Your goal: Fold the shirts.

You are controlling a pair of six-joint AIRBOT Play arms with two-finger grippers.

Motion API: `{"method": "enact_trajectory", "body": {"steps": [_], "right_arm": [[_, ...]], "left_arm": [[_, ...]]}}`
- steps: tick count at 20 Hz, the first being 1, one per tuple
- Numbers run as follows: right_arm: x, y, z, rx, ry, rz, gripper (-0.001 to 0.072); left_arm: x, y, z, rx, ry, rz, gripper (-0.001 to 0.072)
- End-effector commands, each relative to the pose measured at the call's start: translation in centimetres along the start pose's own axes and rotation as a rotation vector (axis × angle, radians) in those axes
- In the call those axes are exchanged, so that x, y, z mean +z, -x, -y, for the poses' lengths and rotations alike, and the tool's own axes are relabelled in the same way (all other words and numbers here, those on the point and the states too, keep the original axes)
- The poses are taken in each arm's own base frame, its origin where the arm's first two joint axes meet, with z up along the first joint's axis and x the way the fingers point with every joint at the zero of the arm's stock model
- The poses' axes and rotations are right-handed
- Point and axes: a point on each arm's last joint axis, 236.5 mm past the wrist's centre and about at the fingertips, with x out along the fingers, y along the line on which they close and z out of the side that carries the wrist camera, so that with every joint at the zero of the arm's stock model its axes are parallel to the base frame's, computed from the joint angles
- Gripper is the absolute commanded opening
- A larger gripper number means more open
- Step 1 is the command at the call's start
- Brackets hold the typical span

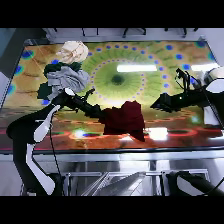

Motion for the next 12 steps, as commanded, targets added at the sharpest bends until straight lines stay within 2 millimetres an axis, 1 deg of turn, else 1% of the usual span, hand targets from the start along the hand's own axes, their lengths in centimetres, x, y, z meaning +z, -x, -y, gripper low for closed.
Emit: {"method": "enact_trajectory", "body": {"steps": [1, 2, 4, 6, 8, 10, 12], "right_arm": [[0.0, 0.0, -0.2, 0.006, -0.001, 0.001, 0.0260], [0.0, 0.0, -0.2, 0.006, -0.001, 0.001, 0.0260], [0.0, 0.0, -0.2, 0.006, 0.000, 0.002, 0.0260], [0.0, 0.0, -0.2, 0.005, 0.000, 0.001, 0.0260], [0.0, 0.0, -0.2, 0.004, 0.013, 0.003, 0.0260], [0.0, 0.0, -0.1, 0.003, 0.021, 0.001, 0.0260], [-0.1, -0.2, 0.2, -0.003, 0.019, -0.006, 0.0259]], "left_arm": [[-0.3, -0.2, 0.6, -0.022, -0.011, -0.023, 0.0017], [-0.3, -0.2, 0.6, -0.023, -0.011, -0.020, 0.0016], [-0.5, -0.4, 1.6, -0.044, -0.020, -0.031, 0.0016], [-0.6, 0.5, 2.6, -0.038, -0.046, -0.021, 0.0015], [-0.2, 3.2, 3.7, -0.002, -0.090, 0.028, 0.0015], [-0.8, 6.9, 4.7, 0.070, -0.130, 0.068, 0.0015], [-1.5, 11.0, 5.9, 0.178, -0.179, 0.133, 0.0015]]}}
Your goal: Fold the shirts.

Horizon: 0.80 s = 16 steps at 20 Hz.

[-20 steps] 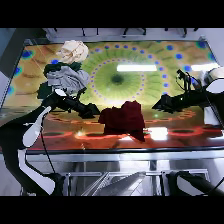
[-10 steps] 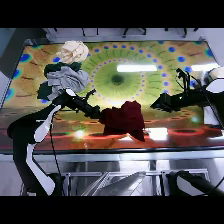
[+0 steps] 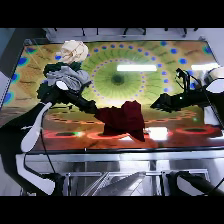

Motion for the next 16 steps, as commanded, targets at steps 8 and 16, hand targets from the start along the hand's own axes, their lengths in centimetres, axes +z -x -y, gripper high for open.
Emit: {"method": "enact_trajectory", "body": {"steps": [8, 16], "right_arm": [[-7.9, -4.7, 8.9, -0.127, -0.084, -0.206, 0.0703], [-12.9, -13.2, 6.7, 0.050, -0.226, -0.163, 0.0696]], "left_arm": [[-2.0, 11.6, 6.9, 0.271, -0.146, 0.203, 0.0016], [-1.4, 11.4, 8.1, 0.267, -0.143, 0.239, 0.0016]]}}
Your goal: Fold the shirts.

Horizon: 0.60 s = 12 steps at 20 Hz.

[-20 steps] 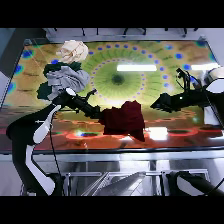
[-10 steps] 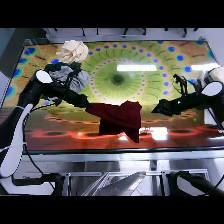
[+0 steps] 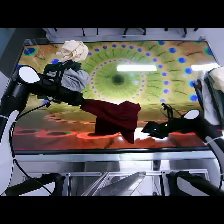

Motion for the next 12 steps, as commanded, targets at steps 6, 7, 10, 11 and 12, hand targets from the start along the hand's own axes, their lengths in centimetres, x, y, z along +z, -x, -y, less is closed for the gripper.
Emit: {"method": "enact_trajectory", "body": {"steps": [6, 7, 10, 11, 12], "right_arm": [[-0.1, -8.6, -1.4, 0.021, -0.075, 0.048, 0.0695], [0.0, -8.7, -1.4, 0.021, -0.079, 0.051, 0.0678], [1.0, -8.4, -2.0, 0.028, -0.057, 0.074, 0.0499], [1.5, -8.3, -2.3, 0.032, -0.050, 0.085, 0.0239], [1.9, -8.1, -2.8, 0.036, -0.011, 0.096, 0.0026]], "left_arm": [[0.9, -0.2, 0.8, 0.006, 0.010, 0.035, 0.0016], [0.9, -0.2, 0.7, 0.007, 0.019, 0.035, 0.0016], [1.0, -0.2, 0.7, 0.007, 0.027, 0.040, 0.0016], [1.0, -0.2, 0.7, 0.007, 0.027, 0.041, 0.0016], [1.0, -0.2, 0.7, 0.007, 0.027, 0.042, 0.0016]]}}
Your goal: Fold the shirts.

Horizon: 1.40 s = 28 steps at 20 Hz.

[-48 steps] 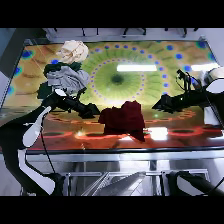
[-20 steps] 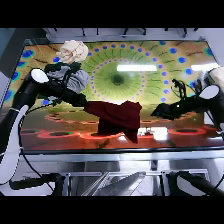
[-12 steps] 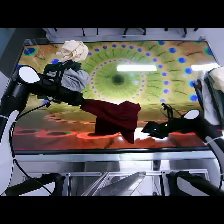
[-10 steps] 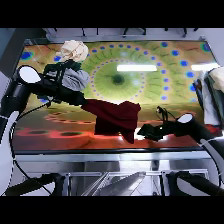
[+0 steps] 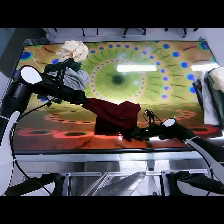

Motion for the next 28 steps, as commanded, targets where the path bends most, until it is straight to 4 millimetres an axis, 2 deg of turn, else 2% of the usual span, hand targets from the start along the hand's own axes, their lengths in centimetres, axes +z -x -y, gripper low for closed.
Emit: {"method": "enact_trajectory", "body": {"steps": [1, 4, 5, 7, 10, 13, 15, 17, 19, 21, 22, 23, 25, 27, 28], "right_arm": [[1.7, 0.2, -1.7, 0.026, 0.063, 0.042, 0.0027], [1.9, 2.4, -3.2, 0.045, 0.143, 0.016, 0.0026], [1.6, 3.7, -3.3, 0.037, 0.165, 0.011, 0.0026], [1.0, 7.7, -2.7, -0.017, 0.205, 0.024, 0.0026], [-0.3, 16.5, -2.6, -0.127, 0.243, 0.128, 0.0025], [0.3, 27.5, -5.2, -0.290, 0.325, 0.433, 0.0025], [-0.4, 33.6, -8.2, -0.360, 0.368, 0.597, 0.0025], [-1.3, 37.9, -11.6, -0.385, 0.432, 0.699, 0.0025], [-2.1, 41.3, -13.8, -0.433, 0.478, 0.777, 0.0025], [-3.1, 43.5, -14.6, -0.489, 0.496, 0.812, 0.0025], [-3.3, 44.0, -14.6, -0.509, 0.495, 0.813, 0.0026], [-3.5, 43.9, -14.4, -0.516, 0.490, 0.799, 0.0025], [-4.2, 42.6, -13.1, -0.523, 0.456, 0.701, 0.0026], [-4.1, 41.1, -11.5, -0.520, 0.401, 0.633, 0.0026], [-3.8, 40.3, -10.4, -0.521, 0.370, 0.606, 0.0026]], "left_arm": [[0.2, 0.1, 0.0, 0.001, 0.004, 0.007, 0.0016], [0.2, 0.3, 0.0, 0.003, 0.015, 0.014, 0.0016], [0.5, 0.9, -0.2, 0.010, 0.021, 0.033, 0.0016], [1.7, 3.0, -1.2, 0.036, 0.051, 0.118, 0.0016], [3.1, 8.2, -2.6, 0.089, 0.097, 0.280, 0.0016], [3.5, 12.5, -3.4, 0.137, 0.106, 0.398, 0.0016], [3.2, 14.4, -2.5, 0.151, 0.075, 0.441, 0.0016], [3.0, 16.3, -1.0, 0.163, 0.031, 0.496, 0.0016], [2.6, 18.6, 0.6, 0.188, -0.006, 0.565, 0.0016], [2.8, 22.0, 0.9, 0.235, -0.017, 0.679, 0.0016], [2.7, 23.3, 0.5, 0.259, -0.007, 0.719, 0.0016], [2.3, 23.7, -0.2, 0.275, 0.013, 0.717, 0.0016], [1.4, 22.1, -2.2, 0.276, 0.060, 0.628, 0.0016], [2.5, 19.3, -4.0, 0.251, 0.070, 0.555, 0.0016], [3.5, 17.0, -4.6, 0.227, 0.070, 0.515, 0.0016]]}}
